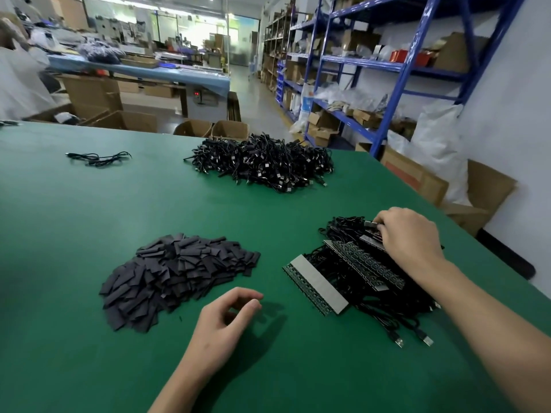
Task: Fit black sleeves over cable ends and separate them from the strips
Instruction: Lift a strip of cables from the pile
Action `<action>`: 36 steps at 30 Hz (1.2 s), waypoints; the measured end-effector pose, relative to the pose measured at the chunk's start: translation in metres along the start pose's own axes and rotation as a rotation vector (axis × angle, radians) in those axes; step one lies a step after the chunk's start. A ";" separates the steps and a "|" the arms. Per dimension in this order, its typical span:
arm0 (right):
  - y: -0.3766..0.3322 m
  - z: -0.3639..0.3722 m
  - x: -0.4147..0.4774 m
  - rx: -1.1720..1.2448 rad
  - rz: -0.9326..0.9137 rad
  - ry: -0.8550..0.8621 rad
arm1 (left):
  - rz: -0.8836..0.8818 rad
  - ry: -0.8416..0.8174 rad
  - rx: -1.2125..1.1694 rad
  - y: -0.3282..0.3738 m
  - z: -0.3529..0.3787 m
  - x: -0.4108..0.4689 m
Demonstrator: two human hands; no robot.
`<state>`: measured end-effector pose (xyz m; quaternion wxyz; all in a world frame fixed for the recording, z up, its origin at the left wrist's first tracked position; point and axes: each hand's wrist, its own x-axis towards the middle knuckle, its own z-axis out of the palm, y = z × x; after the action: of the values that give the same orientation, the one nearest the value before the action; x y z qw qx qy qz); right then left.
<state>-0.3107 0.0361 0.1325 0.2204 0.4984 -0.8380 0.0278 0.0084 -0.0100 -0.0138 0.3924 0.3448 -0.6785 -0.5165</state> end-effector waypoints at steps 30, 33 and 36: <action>0.029 -0.112 0.100 0.256 -0.001 0.392 | 0.003 -0.042 0.082 0.005 0.000 -0.001; 0.025 -0.129 0.101 0.320 0.018 0.408 | 0.001 -0.042 0.083 0.007 0.000 -0.002; 0.017 -0.151 0.100 0.396 -0.026 0.356 | 0.041 -0.023 0.095 0.008 0.001 -0.004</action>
<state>-0.3143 0.0024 0.3111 0.2628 0.5298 -0.7578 0.2758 0.0084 -0.0043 -0.0065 0.3783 0.3434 -0.7136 -0.4793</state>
